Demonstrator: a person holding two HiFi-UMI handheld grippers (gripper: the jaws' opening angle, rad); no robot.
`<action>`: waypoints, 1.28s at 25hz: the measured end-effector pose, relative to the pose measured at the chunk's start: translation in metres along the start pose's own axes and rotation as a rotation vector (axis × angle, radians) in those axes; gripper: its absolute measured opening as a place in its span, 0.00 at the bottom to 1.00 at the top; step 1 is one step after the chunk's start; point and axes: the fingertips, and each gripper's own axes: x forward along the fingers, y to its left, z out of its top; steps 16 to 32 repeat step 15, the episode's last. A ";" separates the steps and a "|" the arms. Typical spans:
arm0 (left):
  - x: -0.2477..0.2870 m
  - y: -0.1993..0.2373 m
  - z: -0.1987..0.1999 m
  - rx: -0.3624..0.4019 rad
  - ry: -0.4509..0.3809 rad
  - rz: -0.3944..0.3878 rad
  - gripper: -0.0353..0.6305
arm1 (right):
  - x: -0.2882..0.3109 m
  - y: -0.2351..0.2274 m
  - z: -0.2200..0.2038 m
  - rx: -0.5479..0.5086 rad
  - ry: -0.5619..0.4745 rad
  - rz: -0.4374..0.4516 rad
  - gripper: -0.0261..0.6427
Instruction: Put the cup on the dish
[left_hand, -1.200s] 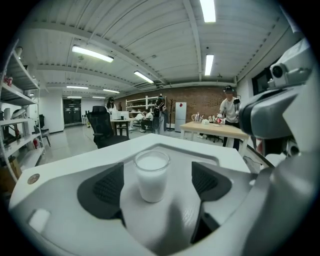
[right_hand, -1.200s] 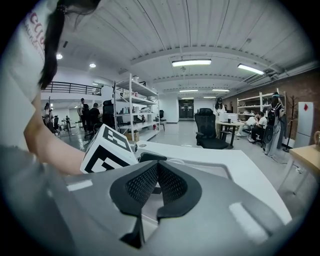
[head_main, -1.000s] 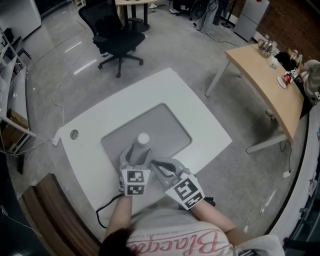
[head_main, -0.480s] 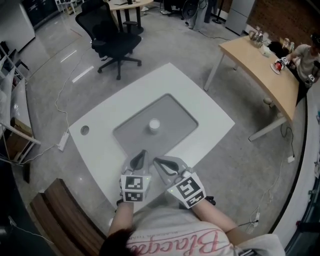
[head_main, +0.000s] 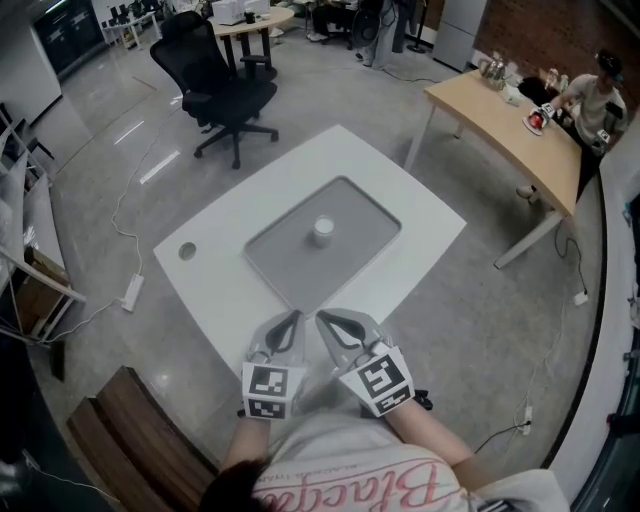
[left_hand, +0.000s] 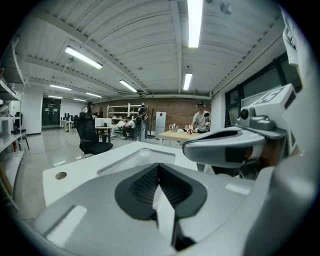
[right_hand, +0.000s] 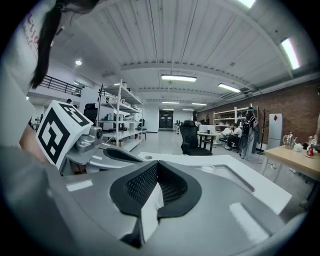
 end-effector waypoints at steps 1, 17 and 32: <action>-0.006 -0.001 -0.001 -0.008 -0.006 -0.010 0.05 | -0.002 0.004 -0.001 -0.006 0.001 -0.012 0.04; -0.047 0.002 -0.014 -0.047 -0.040 -0.068 0.05 | -0.023 0.035 -0.009 0.012 -0.004 -0.126 0.04; -0.047 0.002 -0.014 -0.047 -0.040 -0.068 0.05 | -0.023 0.035 -0.009 0.012 -0.004 -0.126 0.04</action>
